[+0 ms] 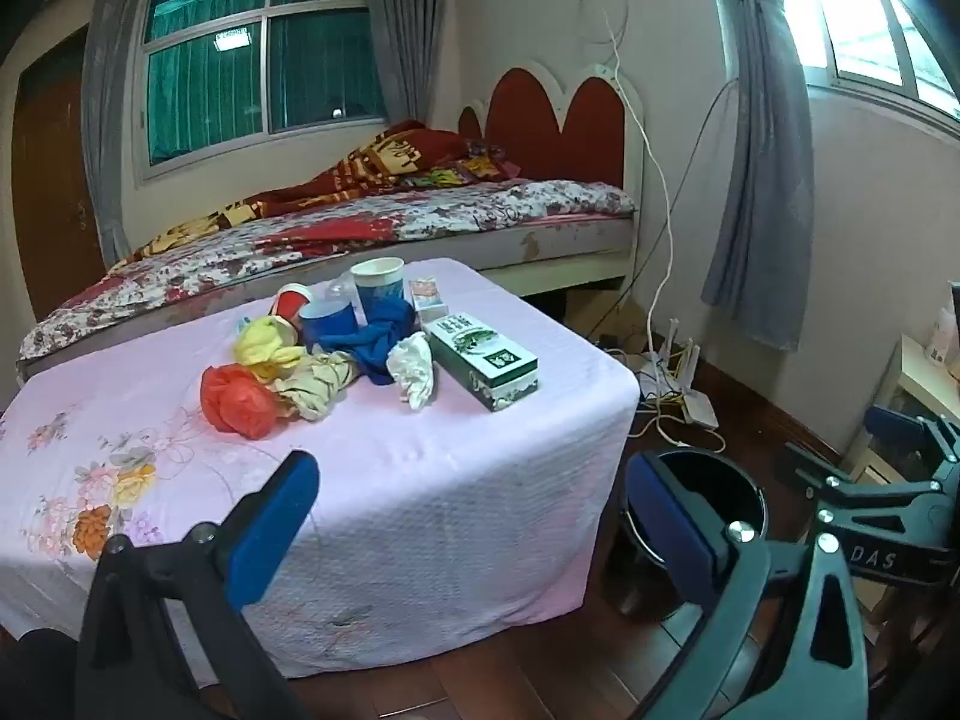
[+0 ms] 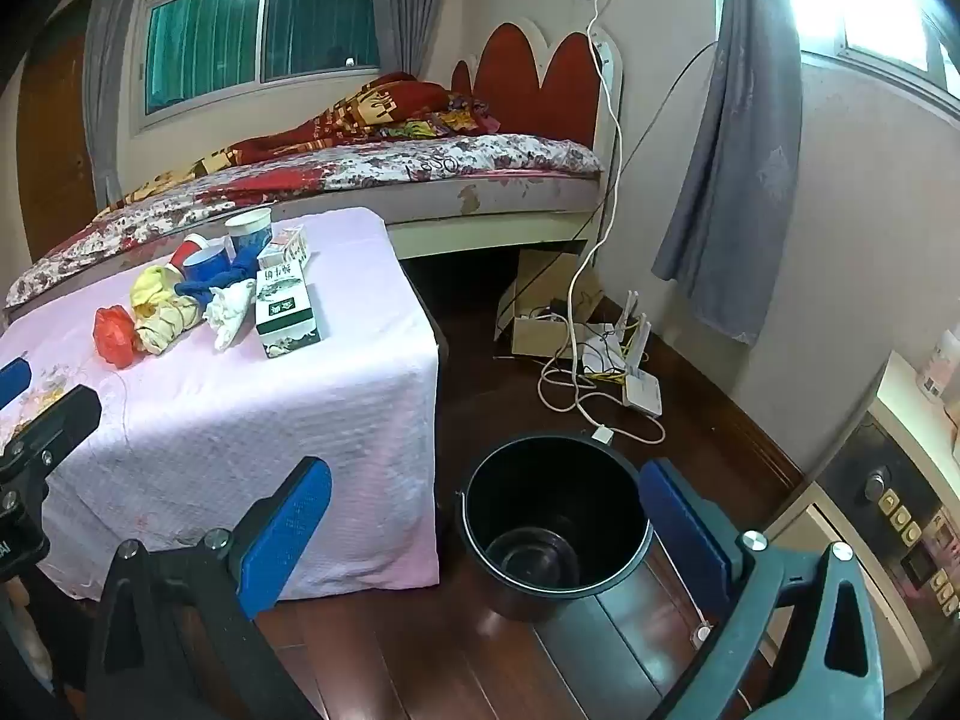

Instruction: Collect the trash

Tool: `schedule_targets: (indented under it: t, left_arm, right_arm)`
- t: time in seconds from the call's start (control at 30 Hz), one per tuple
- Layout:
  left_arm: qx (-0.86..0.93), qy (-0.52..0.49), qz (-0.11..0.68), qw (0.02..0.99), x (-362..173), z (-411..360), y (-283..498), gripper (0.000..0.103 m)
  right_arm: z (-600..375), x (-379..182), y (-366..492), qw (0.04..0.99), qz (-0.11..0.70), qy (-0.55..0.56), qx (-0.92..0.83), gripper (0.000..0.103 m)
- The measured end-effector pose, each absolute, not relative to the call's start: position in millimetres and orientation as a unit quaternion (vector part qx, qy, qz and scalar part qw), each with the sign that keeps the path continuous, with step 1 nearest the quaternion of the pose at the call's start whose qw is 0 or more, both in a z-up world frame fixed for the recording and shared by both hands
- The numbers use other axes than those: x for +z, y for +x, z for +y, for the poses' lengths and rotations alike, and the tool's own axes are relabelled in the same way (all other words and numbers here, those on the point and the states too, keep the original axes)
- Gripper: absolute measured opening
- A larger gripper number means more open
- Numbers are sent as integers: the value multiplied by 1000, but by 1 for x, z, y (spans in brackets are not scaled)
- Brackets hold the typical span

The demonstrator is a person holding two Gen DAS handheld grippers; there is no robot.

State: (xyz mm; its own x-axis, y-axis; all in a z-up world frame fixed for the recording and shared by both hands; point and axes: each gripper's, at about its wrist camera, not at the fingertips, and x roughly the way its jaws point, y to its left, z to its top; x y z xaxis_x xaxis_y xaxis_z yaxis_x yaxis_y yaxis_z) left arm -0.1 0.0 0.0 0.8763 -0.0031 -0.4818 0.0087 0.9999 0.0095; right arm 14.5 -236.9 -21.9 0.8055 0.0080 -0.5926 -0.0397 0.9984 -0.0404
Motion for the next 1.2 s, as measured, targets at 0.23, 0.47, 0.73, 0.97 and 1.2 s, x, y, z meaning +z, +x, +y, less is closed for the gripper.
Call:
schedule_targets:
  t: [0.23,0.47,0.73,0.97,1.2]
  left_arm:
    - [0,16,255,967,0,-1,1,102]
    - [4,17,258,966,-5,-2,3,102]
    - [1,14,259,966,-4,2,3,102]
    - [1,10,258,966,-3,4,1,102]
    - [1,9,257,966,-4,4,-2,102]
  right_arm:
    - [-238,-22,15,950,310,-17,15,103]
    - [-237,-22,15,950,311,-18,15,103]
    - [-237,-22,15,950,311,-18,15,103]
    - [-236,-22,15,950,311,-18,15,103]
    - [-235,-22,15,950,311,-19,15,103]
